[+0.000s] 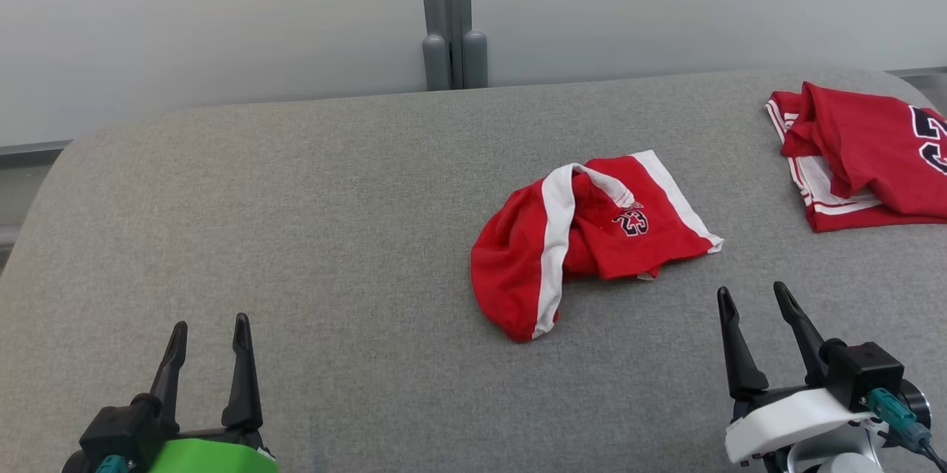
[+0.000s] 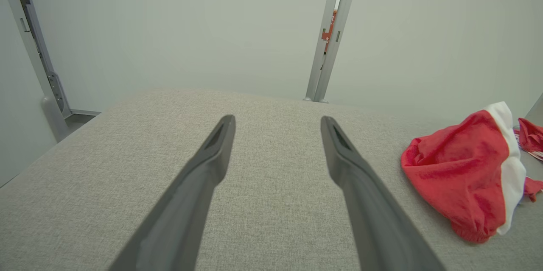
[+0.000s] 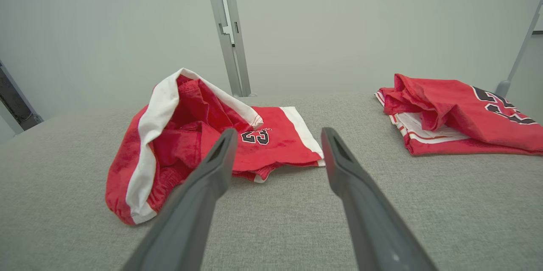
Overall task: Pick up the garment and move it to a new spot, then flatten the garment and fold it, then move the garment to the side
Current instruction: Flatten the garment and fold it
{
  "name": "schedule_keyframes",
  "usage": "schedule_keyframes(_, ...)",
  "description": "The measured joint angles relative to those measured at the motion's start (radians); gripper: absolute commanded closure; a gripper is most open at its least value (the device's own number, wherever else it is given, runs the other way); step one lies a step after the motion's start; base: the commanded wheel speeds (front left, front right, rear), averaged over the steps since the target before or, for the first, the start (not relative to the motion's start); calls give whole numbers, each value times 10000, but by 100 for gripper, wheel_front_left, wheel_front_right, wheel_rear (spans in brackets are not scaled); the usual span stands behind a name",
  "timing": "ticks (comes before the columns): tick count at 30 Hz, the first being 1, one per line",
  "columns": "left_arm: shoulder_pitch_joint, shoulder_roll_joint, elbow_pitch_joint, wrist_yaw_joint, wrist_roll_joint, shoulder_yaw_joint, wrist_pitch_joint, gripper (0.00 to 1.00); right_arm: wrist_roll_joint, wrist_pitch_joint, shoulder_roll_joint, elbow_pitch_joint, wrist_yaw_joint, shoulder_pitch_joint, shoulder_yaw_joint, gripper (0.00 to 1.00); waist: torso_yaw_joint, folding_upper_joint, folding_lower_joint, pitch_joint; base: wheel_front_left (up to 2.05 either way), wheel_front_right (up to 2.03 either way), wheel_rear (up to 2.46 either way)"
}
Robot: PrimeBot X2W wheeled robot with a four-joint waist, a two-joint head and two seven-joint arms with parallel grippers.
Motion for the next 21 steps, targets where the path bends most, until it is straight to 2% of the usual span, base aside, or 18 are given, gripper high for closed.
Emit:
schedule_keyframes(11, -12, -291, 119, -328, 418, 435, -2, 0, 58, 0, 31, 31, 0, 46, 71, 0, -113, 0, 0, 29, 0, 0, 0)
schedule_keyframes(21, -35, -393, 240, -420, 711, 539, -2, 0, 58, 0, 75, 61, 0, 69, 29, 0, -129, 0, 0, 45, 0, 0, 0)
